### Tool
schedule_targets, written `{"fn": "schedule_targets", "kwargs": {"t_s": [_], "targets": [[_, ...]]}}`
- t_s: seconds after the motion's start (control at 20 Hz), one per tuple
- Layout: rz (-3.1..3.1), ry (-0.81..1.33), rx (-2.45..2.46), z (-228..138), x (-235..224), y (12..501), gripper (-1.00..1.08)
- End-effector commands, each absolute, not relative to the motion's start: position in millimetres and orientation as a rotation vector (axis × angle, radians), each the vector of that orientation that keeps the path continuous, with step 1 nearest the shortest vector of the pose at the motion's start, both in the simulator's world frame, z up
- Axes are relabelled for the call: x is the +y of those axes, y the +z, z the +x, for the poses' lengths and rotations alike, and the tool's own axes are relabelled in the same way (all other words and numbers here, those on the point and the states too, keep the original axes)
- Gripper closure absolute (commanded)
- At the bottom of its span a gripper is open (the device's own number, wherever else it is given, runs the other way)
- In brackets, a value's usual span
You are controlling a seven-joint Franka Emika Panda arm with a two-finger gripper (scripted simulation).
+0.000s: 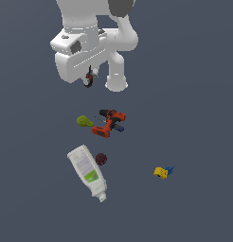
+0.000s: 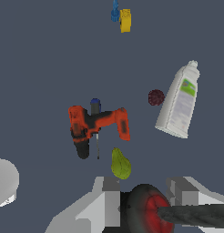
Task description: Pick up a designated object from a clutter of objects.
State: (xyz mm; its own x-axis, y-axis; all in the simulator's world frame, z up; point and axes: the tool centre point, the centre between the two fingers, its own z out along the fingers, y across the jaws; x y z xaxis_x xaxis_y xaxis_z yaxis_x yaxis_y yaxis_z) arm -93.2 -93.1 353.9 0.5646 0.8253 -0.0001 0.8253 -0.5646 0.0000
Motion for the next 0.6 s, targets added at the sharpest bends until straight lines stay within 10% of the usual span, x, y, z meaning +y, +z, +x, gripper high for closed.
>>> {"fn": "schedule_targets", "kwargs": {"t_s": [0.0,0.55], "targets": [[2.778,0.000,1.466,-93,-93,354,1.08],[2.778,0.000,1.466,-86,-111,383,1.08]]}}
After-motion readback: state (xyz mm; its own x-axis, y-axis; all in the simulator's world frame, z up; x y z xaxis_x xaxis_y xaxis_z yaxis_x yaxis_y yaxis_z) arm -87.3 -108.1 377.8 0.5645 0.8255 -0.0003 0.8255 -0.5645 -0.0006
